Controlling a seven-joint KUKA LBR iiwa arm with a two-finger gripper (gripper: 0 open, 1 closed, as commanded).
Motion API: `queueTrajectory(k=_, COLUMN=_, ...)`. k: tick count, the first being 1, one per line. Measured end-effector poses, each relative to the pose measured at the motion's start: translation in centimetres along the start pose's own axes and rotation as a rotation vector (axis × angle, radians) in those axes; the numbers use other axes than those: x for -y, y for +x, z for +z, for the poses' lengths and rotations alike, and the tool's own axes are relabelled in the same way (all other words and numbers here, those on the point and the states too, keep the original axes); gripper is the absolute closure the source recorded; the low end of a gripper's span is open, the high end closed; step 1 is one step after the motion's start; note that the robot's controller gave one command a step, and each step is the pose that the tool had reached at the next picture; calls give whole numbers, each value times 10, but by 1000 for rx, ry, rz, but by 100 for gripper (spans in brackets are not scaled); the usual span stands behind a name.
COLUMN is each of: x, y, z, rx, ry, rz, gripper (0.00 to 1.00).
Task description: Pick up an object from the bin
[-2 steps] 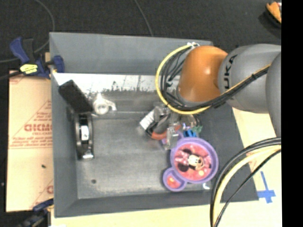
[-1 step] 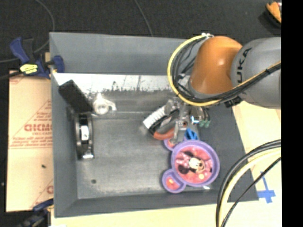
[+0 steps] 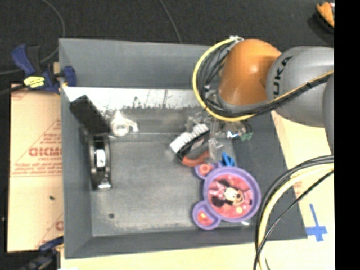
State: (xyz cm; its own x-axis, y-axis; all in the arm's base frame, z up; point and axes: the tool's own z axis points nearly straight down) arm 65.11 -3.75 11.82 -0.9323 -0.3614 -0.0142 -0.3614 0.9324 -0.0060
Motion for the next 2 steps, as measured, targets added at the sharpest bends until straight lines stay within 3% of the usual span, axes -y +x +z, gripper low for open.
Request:
queueTrajectory(k=1, x=15, y=6, z=37, rx=4, ry=-5, rz=153, gripper=0)
queueTrajectory(k=2, x=18, y=51, z=35, rx=35, ry=8, rz=150, gripper=100)
